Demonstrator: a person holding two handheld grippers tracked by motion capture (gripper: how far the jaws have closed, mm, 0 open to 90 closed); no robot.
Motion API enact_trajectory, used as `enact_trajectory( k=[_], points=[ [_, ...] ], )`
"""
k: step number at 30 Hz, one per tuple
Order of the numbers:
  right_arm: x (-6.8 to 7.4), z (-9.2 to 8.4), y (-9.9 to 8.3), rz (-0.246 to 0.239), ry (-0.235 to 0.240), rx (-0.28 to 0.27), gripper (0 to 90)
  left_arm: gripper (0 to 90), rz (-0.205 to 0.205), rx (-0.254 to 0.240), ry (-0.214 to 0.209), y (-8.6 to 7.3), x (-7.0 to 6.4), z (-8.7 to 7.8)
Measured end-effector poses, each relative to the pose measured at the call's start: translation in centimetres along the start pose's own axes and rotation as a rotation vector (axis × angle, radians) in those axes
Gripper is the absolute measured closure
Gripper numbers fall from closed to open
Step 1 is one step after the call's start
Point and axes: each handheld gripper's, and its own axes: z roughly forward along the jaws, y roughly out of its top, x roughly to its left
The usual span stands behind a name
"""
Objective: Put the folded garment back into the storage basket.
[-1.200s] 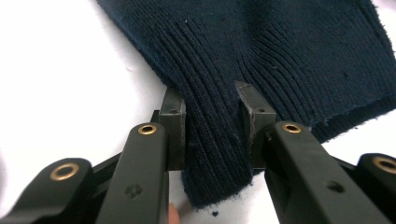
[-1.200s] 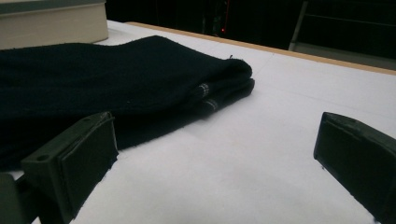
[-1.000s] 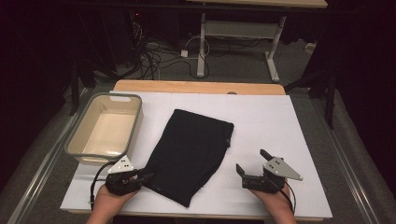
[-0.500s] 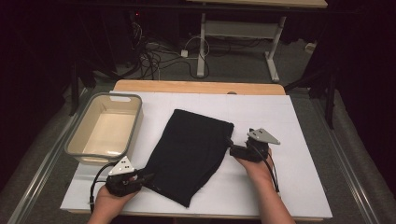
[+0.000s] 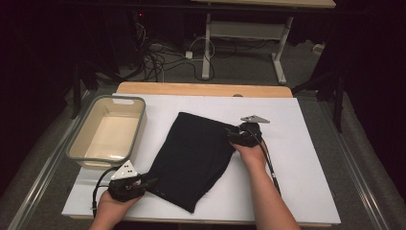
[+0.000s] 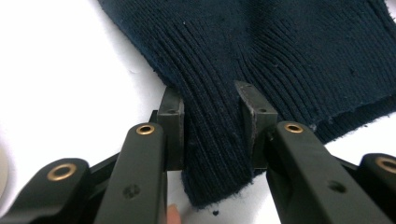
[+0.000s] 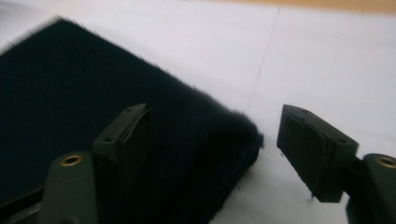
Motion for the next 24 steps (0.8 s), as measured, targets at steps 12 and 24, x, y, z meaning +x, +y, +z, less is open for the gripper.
enact_trajectory(
  k=[12, 24],
  points=[
    [0.01, 0.39, -0.76, -0.002, 0.032, 0.091, 38.4, 64.8, 0.000, 0.000, -0.002, 0.00, 0.00, 0.00],
    [-0.22, 0.26, -1.00, -0.003, 0.152, 0.078, 70.0, 64.8, 0.006, 0.001, 0.002, -0.01, -0.10, 0.02]
  ],
)
